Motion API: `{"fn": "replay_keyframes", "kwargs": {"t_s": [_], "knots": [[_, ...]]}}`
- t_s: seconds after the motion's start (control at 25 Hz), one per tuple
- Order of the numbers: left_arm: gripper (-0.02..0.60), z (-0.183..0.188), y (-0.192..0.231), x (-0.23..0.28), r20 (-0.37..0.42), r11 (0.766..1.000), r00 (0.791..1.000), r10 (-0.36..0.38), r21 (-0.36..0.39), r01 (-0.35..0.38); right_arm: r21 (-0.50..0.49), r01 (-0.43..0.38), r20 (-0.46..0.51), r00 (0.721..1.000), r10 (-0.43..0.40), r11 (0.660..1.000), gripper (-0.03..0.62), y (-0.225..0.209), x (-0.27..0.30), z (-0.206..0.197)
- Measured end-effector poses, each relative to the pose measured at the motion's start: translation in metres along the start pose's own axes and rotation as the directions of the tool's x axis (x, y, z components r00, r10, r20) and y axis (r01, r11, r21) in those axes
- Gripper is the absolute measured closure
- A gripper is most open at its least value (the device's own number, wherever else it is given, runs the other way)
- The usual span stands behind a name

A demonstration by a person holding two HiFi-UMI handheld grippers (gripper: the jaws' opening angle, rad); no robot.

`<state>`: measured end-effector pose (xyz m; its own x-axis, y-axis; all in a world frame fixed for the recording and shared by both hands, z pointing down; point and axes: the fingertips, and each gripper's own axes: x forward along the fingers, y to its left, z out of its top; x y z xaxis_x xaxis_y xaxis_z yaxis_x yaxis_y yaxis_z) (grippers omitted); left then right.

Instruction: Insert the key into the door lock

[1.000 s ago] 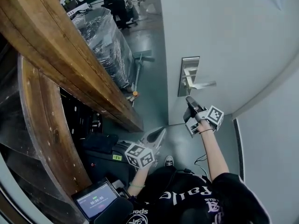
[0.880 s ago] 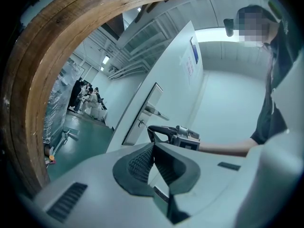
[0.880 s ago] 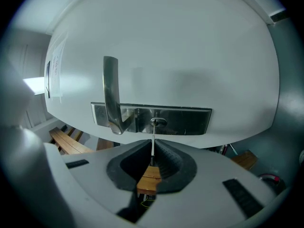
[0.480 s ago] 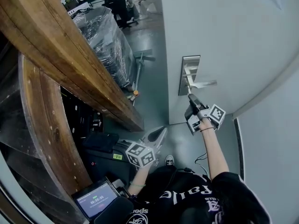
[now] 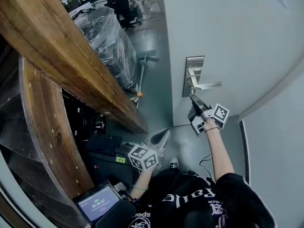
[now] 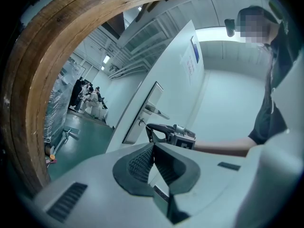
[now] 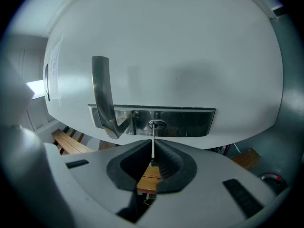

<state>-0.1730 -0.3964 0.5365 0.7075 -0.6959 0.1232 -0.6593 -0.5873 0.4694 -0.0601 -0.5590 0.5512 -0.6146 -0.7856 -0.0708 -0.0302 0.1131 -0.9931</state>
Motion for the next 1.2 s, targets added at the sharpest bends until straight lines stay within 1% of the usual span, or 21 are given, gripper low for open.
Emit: {"fn": "replay_keyframes", "kwargs": {"t_s": [0.08, 0.2, 0.36, 0.44, 0.52, 0.6, 0.72, 0.84, 0.96, 1.04, 1.2], "knots": [[0.577, -0.001, 0.001, 0.0, -0.003, 1.0, 1.0, -0.001, 0.0, 0.001, 0.015, -0.014, 0.004, 1.0, 0.014, 1.0, 0.557, 0.0, 0.001, 0.002], [0.577, -0.004, 0.001, 0.0, -0.009, 1.0, 1.0, -0.005, 0.0, 0.005, 0.053, -0.03, 0.044, 0.999, 0.028, 0.998, 0.557, -0.004, 0.002, 0.013], [0.577, -0.005, 0.004, 0.001, -0.015, 1.0, 1.0, -0.001, 0.004, 0.001, 0.01, 0.001, 0.027, 1.0, -0.001, 1.0, 0.557, -0.005, 0.019, 0.021], [0.577, -0.004, 0.004, 0.002, -0.014, 1.0, 1.0, 0.001, 0.005, -0.001, 0.002, 0.001, 0.02, 1.0, -0.001, 1.0, 0.557, -0.003, 0.024, 0.024], [0.577, -0.002, 0.004, 0.003, -0.012, 1.0, 1.0, 0.004, 0.006, -0.004, -0.013, 0.002, 0.035, 0.999, -0.001, 1.0, 0.557, -0.003, 0.025, 0.027], [0.577, -0.003, 0.005, 0.002, -0.013, 1.0, 1.0, 0.012, 0.006, -0.012, -0.075, 0.016, 0.056, 0.998, -0.012, 0.997, 0.557, -0.003, 0.027, 0.028], [0.577, -0.006, 0.003, 0.002, -0.014, 1.0, 1.0, 0.018, 0.007, -0.018, -0.201, 0.071, 0.054, 0.997, -0.062, 0.977, 0.549, -0.002, 0.023, 0.025], [0.577, -0.008, -0.004, 0.003, -0.011, 1.0, 1.0, 0.021, 0.006, -0.02, -0.31, 0.119, 0.026, 0.993, -0.117, 0.943, 0.533, 0.001, 0.009, 0.019], [0.577, -0.009, -0.015, 0.007, -0.007, 1.0, 1.0, 0.02, 0.004, -0.02, -0.412, 0.121, -0.012, 0.99, -0.138, 0.903, 0.531, 0.01, -0.016, 0.004], [0.577, -0.011, -0.025, 0.008, -0.003, 1.0, 1.0, 0.021, 0.004, -0.021, -0.448, 0.11, -0.038, 0.989, -0.142, 0.887, 0.531, 0.016, -0.041, -0.011], [0.577, -0.021, -0.049, 0.009, 0.008, 1.0, 1.0, 0.021, 0.003, -0.021, -0.462, 0.083, -0.096, 0.985, -0.143, 0.883, 0.533, 0.023, -0.102, -0.045]]}}
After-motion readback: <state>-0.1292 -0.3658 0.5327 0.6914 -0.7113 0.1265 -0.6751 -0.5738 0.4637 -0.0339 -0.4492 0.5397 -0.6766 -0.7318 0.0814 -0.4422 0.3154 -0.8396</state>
